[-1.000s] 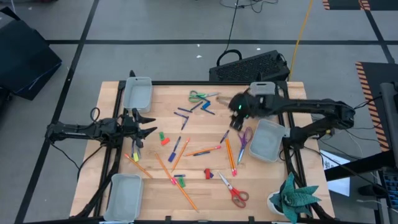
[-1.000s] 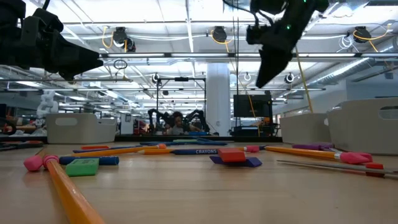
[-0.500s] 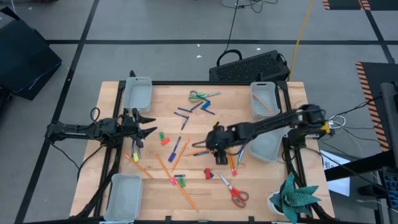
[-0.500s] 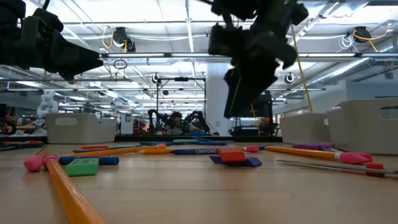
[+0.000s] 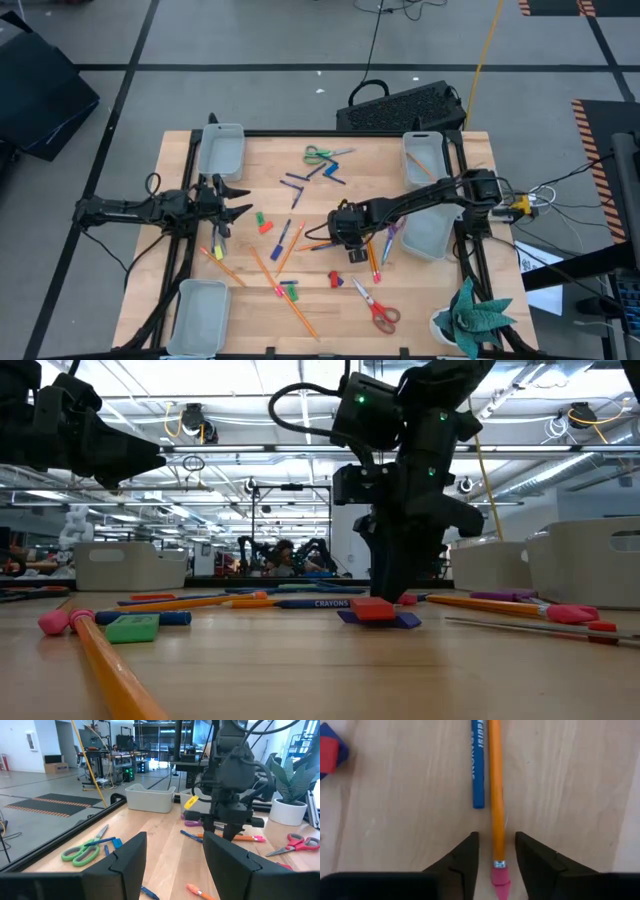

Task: Sort crayons/erasers/pens/pencils in bins
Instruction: Put the orange pencil into the top right gray bin

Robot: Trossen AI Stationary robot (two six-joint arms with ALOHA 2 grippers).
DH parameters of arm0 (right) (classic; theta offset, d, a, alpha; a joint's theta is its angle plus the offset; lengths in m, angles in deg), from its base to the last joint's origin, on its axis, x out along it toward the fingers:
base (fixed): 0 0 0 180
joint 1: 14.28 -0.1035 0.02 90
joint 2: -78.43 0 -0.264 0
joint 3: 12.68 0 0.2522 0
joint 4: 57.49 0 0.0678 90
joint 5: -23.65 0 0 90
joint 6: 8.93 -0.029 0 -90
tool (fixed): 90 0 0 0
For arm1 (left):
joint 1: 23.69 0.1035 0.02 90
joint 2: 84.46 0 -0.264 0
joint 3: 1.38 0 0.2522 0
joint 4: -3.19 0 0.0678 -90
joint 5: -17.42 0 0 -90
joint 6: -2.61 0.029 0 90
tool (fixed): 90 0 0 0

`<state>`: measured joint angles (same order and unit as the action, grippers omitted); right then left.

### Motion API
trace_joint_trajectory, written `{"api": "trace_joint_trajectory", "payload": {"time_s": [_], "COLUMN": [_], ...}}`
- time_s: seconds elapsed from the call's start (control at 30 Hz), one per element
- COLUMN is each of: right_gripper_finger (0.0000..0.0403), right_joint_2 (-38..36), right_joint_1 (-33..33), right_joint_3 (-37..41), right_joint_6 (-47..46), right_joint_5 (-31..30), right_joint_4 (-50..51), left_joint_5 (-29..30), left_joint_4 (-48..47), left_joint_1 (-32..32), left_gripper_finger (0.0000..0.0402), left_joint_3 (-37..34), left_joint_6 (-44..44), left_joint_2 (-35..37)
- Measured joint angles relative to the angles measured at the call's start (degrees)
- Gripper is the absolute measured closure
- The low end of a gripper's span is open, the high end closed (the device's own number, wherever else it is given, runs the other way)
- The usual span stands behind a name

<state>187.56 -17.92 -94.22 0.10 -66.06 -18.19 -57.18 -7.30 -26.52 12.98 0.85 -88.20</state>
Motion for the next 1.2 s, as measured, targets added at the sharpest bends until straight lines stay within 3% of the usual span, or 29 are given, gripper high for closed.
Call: {"api": "trace_joint_trajectory", "payload": {"time_s": [0.4,0.77,1.0,1.2], "right_gripper_finger": [0.0389,0.0385,0.0385,0.0385], "right_joint_2": [0.0,-4.6,-16.1,-27.3], "right_joint_1": [0.1,0.5,2.8,9.7], "right_joint_3": [1.0,1.5,1.4,1.3], "right_joint_6": [1.2,-1.6,-8.0,-20.5], "right_joint_5": [0.2,-1.5,-12.2,-25.9], "right_joint_4": [-0.8,-2.7,-0.7,16.5], "left_joint_5": [0.0,0.0,0.0,0.0], "left_joint_4": [0.0,0.0,0.0,0.0], "left_joint_1": [0.0,0.0,0.0,0.0], "left_gripper_finger": [0.0204,0.0204,0.0204,0.0204], "left_joint_3": [0.0,0.0,0.0,0.0], "left_joint_6": [0.0,0.0,0.0,0.0], "left_joint_2": [0.0,0.0,0.0,0.0]}}
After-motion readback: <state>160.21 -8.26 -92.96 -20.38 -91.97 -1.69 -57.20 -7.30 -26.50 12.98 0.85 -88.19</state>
